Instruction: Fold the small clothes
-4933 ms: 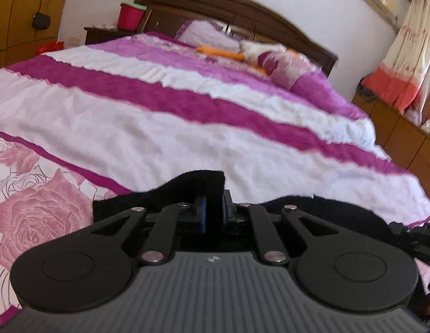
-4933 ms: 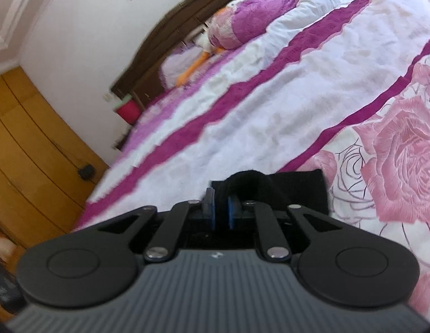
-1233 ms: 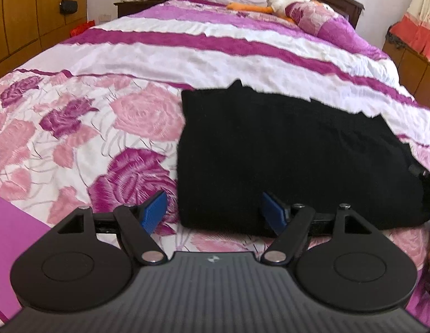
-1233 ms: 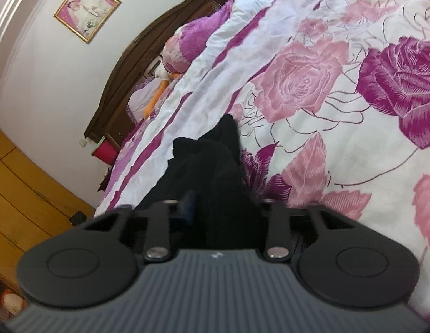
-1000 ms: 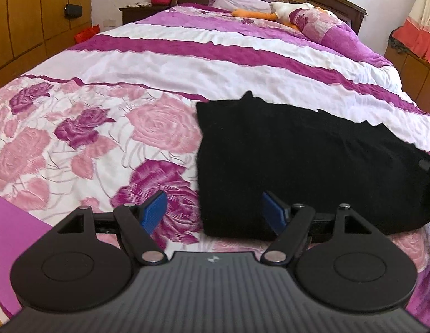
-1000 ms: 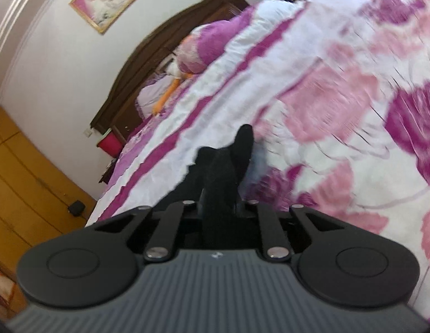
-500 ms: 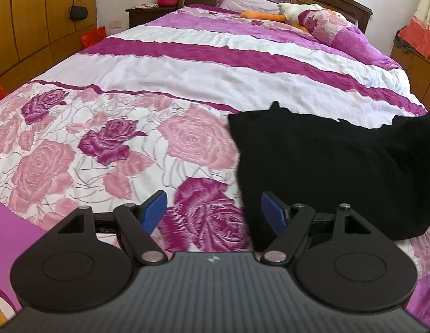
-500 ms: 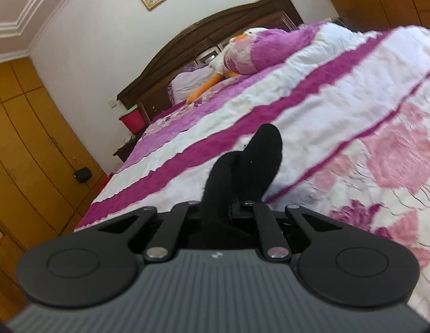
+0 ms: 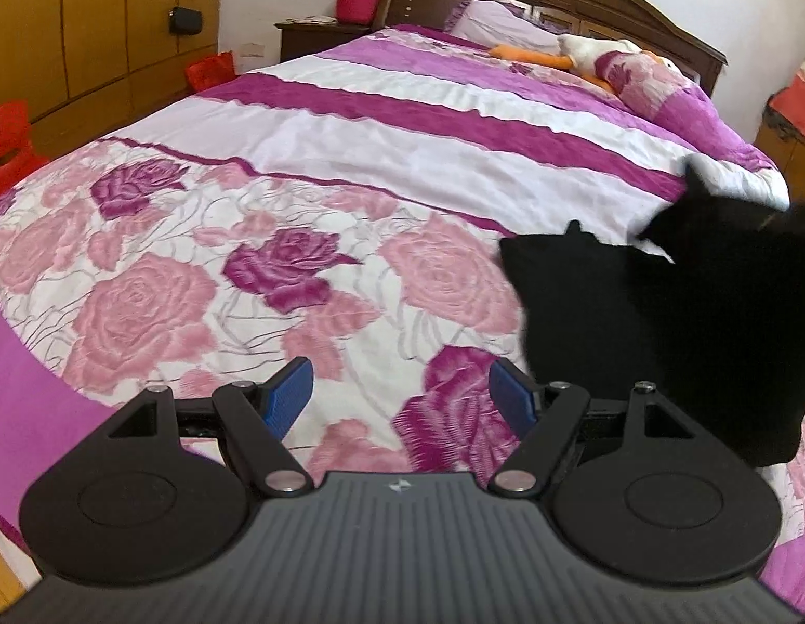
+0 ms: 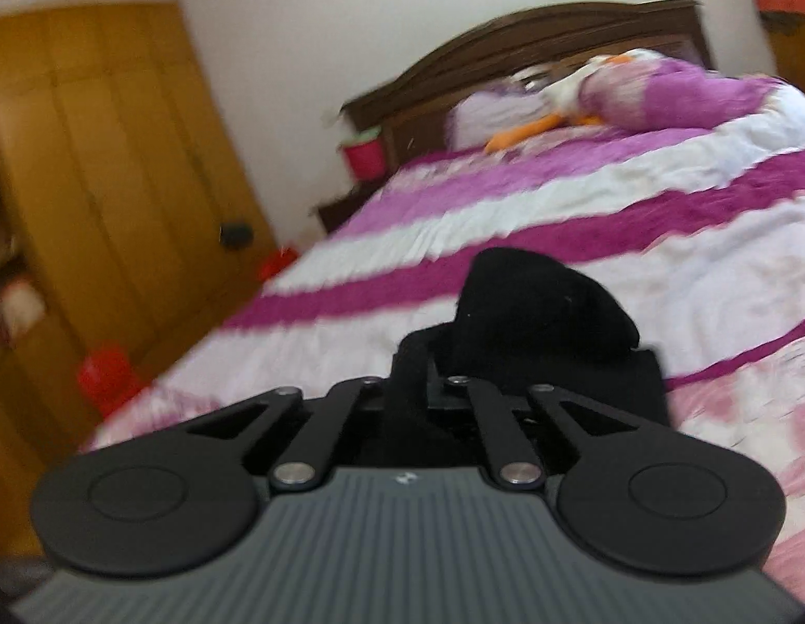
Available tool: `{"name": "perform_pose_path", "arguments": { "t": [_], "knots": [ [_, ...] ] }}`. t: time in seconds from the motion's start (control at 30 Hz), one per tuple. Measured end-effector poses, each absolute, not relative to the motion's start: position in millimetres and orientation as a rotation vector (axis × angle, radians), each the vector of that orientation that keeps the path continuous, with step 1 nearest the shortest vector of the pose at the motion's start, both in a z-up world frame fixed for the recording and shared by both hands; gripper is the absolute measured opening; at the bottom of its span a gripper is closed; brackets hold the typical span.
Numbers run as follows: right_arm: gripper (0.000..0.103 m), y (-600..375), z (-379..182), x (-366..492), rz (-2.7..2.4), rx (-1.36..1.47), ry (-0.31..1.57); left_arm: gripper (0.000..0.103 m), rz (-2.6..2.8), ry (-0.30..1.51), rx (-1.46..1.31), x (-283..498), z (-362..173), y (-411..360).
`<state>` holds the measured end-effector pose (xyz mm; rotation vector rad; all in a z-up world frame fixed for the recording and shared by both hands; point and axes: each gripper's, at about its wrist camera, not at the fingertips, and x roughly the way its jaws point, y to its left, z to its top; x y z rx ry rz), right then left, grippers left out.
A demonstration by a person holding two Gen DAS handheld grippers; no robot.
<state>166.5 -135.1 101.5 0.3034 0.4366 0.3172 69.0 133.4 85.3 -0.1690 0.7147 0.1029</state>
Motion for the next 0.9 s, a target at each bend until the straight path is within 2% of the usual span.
{"name": "perform_pose_path", "arguments": {
  "t": [0.23, 0.57, 0.8, 0.9],
  "knots": [
    [0.006, -93, 38, 175, 0.329, 0.258, 0.595, 0.079, 0.114, 0.710, -0.216, 56, 76, 156],
    [0.006, -70, 65, 170, 0.348, 0.240, 0.517, 0.079, 0.140, 0.714, -0.238, 50, 67, 177],
    [0.007, -45, 26, 174, 0.397, 0.145, 0.603, 0.079, 0.143, 0.719, -0.237, 49, 66, 178],
    [0.011, -50, 28, 168, 0.414, 0.165, 0.593, 0.079, 0.134, 0.724, -0.225, 54, 67, 172]
  ]
}}
